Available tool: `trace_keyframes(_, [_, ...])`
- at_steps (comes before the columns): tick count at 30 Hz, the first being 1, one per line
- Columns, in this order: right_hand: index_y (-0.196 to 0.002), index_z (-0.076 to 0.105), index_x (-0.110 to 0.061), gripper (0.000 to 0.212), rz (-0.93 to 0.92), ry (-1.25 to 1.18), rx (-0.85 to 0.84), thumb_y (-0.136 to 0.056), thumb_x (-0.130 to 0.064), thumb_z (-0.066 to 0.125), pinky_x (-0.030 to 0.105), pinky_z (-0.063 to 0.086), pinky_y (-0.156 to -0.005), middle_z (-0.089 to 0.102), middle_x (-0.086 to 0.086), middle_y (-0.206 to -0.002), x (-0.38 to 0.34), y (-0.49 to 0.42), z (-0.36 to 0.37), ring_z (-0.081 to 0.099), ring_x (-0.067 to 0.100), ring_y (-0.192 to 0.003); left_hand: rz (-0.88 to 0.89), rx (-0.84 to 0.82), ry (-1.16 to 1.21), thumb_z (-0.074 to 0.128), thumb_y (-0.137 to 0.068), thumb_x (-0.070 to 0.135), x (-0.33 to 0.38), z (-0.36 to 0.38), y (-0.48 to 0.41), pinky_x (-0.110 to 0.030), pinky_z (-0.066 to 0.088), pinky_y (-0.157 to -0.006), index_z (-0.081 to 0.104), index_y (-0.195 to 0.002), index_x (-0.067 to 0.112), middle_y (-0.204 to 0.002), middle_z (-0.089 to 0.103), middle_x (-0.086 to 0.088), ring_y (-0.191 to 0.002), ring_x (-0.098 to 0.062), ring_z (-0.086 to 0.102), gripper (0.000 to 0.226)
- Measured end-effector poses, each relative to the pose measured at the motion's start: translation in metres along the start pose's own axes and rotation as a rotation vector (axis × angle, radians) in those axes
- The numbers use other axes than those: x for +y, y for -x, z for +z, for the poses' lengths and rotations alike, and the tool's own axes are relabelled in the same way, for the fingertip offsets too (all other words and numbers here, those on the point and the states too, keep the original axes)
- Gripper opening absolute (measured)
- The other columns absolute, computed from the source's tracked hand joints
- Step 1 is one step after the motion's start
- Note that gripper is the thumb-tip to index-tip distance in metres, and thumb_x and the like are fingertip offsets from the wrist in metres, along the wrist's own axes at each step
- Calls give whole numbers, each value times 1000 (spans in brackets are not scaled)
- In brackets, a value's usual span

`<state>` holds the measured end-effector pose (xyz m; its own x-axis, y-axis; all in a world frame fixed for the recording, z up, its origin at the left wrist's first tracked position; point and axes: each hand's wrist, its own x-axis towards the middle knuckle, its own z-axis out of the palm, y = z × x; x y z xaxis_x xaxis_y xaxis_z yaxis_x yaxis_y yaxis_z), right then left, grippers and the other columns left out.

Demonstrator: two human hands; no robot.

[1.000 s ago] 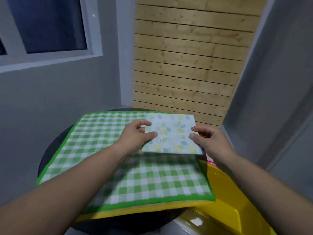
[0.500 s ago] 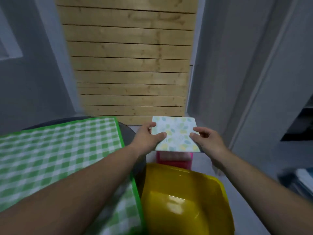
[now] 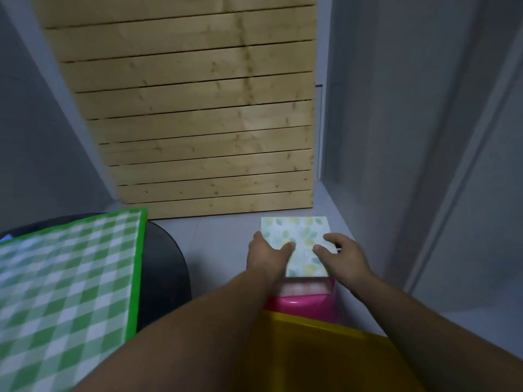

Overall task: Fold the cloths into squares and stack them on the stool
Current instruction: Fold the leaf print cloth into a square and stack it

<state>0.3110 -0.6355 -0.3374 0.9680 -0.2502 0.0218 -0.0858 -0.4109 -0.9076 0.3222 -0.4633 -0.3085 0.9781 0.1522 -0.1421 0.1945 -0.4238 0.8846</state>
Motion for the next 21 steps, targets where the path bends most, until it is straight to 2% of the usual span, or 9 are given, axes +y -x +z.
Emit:
trace_keyframes(3, [-131,59,-14,50,19,27,-3,-87,-34,71,41,42,-108,56,5,-138,30,-9,17,51,23,-127,-44,25,-26,76,-74,49,-26,18,-13,-44,55,-93,54,-115,19,-114,65,-2,-103,-24,65,55])
trace_keyframes(7, [-132,59,-18,53,38,93,10,-86,-43,68,43,41,-109,56,4,-139,54,-17,37,50,24,-129,-97,43,-119,65,-57,69,-51,31,-29,-47,53,-94,53,-109,29,-110,66,3,-102,-25,64,66])
trace_keyframes(9, [-132,59,-20,54,20,175,16,-86,-48,65,44,41,-108,57,5,-138,60,-20,45,48,27,-130,-105,43,-151,65,-60,67,-58,33,-33,-48,52,-95,52,-111,29,-112,65,2,-104,-26,63,65])
trace_keyframes(13, [-134,57,-22,55,-5,321,10,-87,-51,62,40,36,-105,56,5,-137,67,-25,54,44,27,-130,-100,15,-139,75,-74,49,-61,37,-34,-46,52,-98,51,-121,18,-119,64,-4,-109,-28,62,62])
trace_keyframes(17, [-134,57,-20,56,-27,363,11,-87,-50,62,38,35,-104,54,6,-137,74,-22,56,43,26,-130,-99,-16,-164,75,-74,50,-68,41,-35,-46,51,-99,50,-125,16,-125,62,-5,-113,-28,61,66])
trace_keyframes(21, [-132,59,-17,53,-55,365,28,-88,-47,62,37,34,-105,55,6,-137,75,-16,57,44,24,-130,-88,-25,-198,74,-78,49,-70,43,-35,-43,51,-97,50,-123,15,-122,61,-5,-111,-27,60,62])
